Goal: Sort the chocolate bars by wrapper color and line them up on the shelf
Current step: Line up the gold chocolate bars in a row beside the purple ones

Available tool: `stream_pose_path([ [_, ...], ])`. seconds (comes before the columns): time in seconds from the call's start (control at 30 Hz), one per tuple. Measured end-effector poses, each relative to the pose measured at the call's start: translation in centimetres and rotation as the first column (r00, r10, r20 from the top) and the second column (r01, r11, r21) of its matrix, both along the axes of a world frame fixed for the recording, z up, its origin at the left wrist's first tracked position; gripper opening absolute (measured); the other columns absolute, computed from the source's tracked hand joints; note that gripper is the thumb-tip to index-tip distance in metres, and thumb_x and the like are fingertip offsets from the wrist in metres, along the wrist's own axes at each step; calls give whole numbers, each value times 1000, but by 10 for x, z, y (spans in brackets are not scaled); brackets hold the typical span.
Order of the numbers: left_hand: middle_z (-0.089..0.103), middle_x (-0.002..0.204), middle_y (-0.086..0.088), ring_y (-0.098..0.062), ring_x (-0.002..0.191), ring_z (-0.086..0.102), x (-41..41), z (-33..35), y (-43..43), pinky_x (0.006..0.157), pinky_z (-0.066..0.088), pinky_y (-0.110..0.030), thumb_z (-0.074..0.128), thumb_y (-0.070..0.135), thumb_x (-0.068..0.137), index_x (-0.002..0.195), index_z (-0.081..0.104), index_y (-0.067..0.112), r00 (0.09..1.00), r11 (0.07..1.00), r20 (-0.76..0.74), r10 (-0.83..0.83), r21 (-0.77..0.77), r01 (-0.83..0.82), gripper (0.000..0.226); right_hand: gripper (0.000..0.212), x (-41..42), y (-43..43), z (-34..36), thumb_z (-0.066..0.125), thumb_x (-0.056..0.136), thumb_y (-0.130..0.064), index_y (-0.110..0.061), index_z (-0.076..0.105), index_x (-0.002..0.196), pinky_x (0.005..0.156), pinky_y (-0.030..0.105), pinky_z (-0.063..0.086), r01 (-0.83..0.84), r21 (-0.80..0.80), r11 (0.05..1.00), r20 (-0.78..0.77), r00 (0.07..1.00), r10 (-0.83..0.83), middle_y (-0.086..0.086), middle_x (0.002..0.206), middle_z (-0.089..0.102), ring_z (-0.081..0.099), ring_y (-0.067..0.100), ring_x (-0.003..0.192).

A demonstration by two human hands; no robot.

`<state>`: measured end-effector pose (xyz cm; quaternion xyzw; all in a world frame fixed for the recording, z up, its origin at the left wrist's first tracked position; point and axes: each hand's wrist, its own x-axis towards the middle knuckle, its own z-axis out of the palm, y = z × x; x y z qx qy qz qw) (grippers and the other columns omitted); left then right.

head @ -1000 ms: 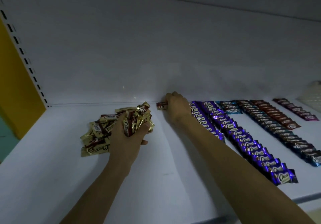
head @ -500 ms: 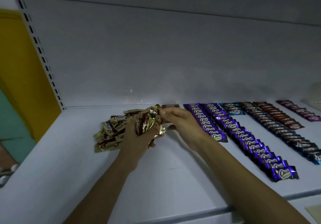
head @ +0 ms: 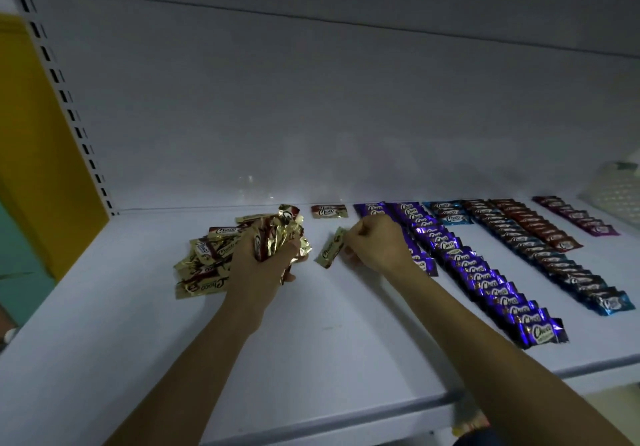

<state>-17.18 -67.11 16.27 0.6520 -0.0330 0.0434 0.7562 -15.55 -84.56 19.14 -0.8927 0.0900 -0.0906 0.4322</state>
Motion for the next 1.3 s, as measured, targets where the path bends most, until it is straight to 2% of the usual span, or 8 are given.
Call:
stream_pose_path([
  [0.2, 66, 89, -4, -2, 58, 64, -2, 1, -2, 47, 47, -17, 65, 4, 88, 111, 60, 8, 999, 1000, 35, 5, -1, -5, 24, 15, 5, -13, 4, 65, 83, -23, -8, 64, 86, 68, 34, 49, -21, -502, 865, -54, 999, -7, 9, 90, 67, 63, 28, 84],
  [0.23, 67, 89, -4, -2, 57, 64, -2, 2, -2, 46, 47, -17, 65, 4, 88, 111, 59, 9, 999, 1000, 42, 4, 1, -5, 25, 10, 7, -14, 4, 62, 84, -21, -14, 63, 92, 72, 33, 48, -66, -534, 843, -46, 998, 49, 7, 97, 65, 61, 27, 90],
  [0.33, 68, 89, -3, -3, 58, 65, -3, 2, -3, 45, 45, -16, 65, 6, 88, 112, 59, 10, 999, 1000, 39, 2, 18, -3, 25, 37, 12, -17, 0, 58, 86, -13, -25, 62, 121, 88, 34, 45, -315, -597, 738, -102, 942, 319, 7, 116, 55, 52, 24, 109],
  [0.43, 70, 95, -6, -7, 66, 69, -1, 0, -3, 47, 47, -19, 67, 7, 87, 113, 60, 10, 1000, 1000, 29, 11, 9, -11, 26, 32, 18, -15, -6, 60, 84, -17, -28, 68, 112, 96, 37, 39, -372, -700, 609, -146, 910, 389, 5, 116, 51, 45, 27, 113],
  [0.63, 71, 95, -8, -14, 73, 71, -2, 2, -4, 47, 47, -19, 67, 6, 87, 99, 61, 19, 1000, 1000, 23, 15, -2, -15, 19, 7, 11, -11, -2, 60, 86, -21, -22, 63, 92, 80, 29, 25, -258, -704, 662, 8, 929, 370, -1, 107, 58, 48, 22, 106],
  [0.83, 72, 98, -9, -12, 73, 71, -1, 1, -3, 47, 47, -19, 67, 7, 87, 106, 63, 13, 1000, 1000, 30, 3, -6, -3, 20, 11, 2, -23, -7, 65, 83, -23, -20, 75, 87, 84, 40, 44, -331, -629, 703, 20, 898, 440, 2, 92, 65, 57, 25, 92],
  [0.97, 72, 100, -8, -13, 75, 71, 0, -1, -3, 48, 47, -20, 67, 7, 86, 109, 62, 13, 999, 1000, 35, -6, 2, 6, 24, 28, 6, -23, -7, 53, 93, -30, -24, 65, 118, 90, 33, 31, -272, -705, 655, -39, 937, 346, 3, 116, 57, 46, 24, 115],
  [1.3, 69, 97, -8, -5, 63, 66, 2, -2, -4, 47, 49, -19, 67, 4, 86, 117, 60, 6, 999, 1000, 33, 9, -2, -9, 32, 12, 51, -10, 0, 59, 89, -23, -23, 66, 98, 96, 37, 29, -235, -753, 615, -82, 960, 267, 4, 115, 52, 44, 23, 113],
])
